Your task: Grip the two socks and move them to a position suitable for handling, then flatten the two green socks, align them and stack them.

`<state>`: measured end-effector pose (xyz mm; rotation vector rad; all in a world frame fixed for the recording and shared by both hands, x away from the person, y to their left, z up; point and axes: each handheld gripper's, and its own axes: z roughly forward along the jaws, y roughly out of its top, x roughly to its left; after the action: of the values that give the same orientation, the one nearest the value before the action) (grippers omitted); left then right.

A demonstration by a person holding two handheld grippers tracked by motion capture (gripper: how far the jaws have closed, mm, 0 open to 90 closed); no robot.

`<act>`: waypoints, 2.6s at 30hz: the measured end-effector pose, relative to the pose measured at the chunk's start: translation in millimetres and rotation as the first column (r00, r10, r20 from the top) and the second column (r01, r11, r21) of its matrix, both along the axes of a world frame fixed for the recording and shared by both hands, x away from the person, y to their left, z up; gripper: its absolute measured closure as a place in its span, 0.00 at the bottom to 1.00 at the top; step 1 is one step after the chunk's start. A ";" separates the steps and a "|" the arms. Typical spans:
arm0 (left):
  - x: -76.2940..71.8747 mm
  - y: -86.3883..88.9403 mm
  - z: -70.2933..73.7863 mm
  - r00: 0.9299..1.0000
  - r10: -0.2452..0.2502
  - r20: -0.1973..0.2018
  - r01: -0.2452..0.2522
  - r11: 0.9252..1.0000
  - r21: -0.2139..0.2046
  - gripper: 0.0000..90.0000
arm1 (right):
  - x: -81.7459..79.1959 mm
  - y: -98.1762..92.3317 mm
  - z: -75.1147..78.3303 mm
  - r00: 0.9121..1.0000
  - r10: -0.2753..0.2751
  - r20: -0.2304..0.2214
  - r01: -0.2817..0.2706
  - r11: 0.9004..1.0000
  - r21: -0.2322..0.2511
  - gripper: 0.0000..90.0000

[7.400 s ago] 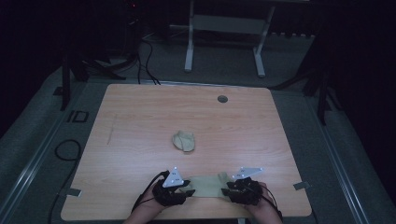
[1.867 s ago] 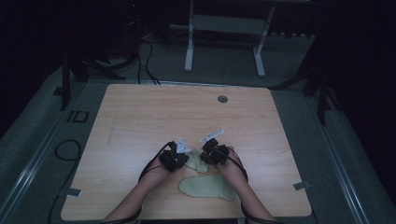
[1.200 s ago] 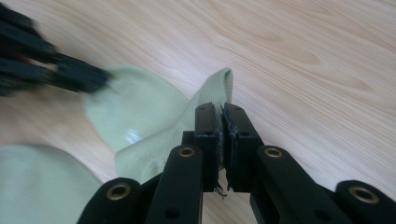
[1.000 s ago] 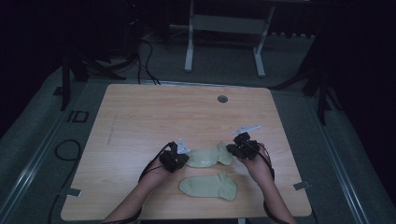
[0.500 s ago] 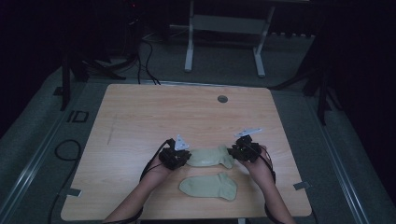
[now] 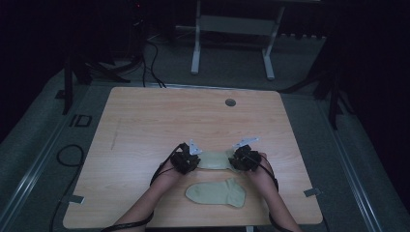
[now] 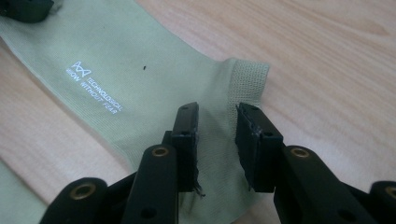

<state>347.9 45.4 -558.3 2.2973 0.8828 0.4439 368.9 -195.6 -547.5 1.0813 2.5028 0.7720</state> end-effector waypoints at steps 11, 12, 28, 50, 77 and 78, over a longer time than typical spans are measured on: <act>3.4 1.9 -1.3 1.000 0.009 -0.009 -0.009 1.000 -0.027 0.91 | 14.4 -0.7 -0.9 1.000 -0.005 0.004 0.005 1.000 0.016 0.76; 3.6 2.4 -1.5 1.000 0.005 -0.008 -0.006 1.000 -0.029 0.91 | 14.1 -1.5 -1.4 1.000 -0.006 0.005 0.006 1.000 0.023 0.76; -6.2 3.2 18.3 1.000 -0.006 -0.024 0.005 0.999 -0.036 0.52 | 7.0 -0.3 19.3 0.999 0.032 0.005 -0.032 0.998 0.053 0.52; -55.0 19.2 31.4 0.996 -0.051 -0.069 0.047 0.997 -0.065 0.48 | -49.2 -30.2 34.1 0.998 0.053 -0.022 -0.050 0.993 0.111 0.55; -97.3 29.2 1.9 0.993 0.014 -0.119 -0.018 0.999 -0.033 0.51 | -103.2 -36.5 1.4 0.994 0.074 -0.077 -0.070 0.996 0.056 0.75; -96.3 28.8 1.4 0.993 0.010 -0.120 -0.013 0.999 -0.029 0.54 | -103.2 -36.3 0.9 0.994 0.073 -0.078 -0.069 0.996 0.053 0.76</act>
<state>251.6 74.3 -556.9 2.3121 0.9551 0.2983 265.7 -231.9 -546.6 1.0646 2.6147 0.8312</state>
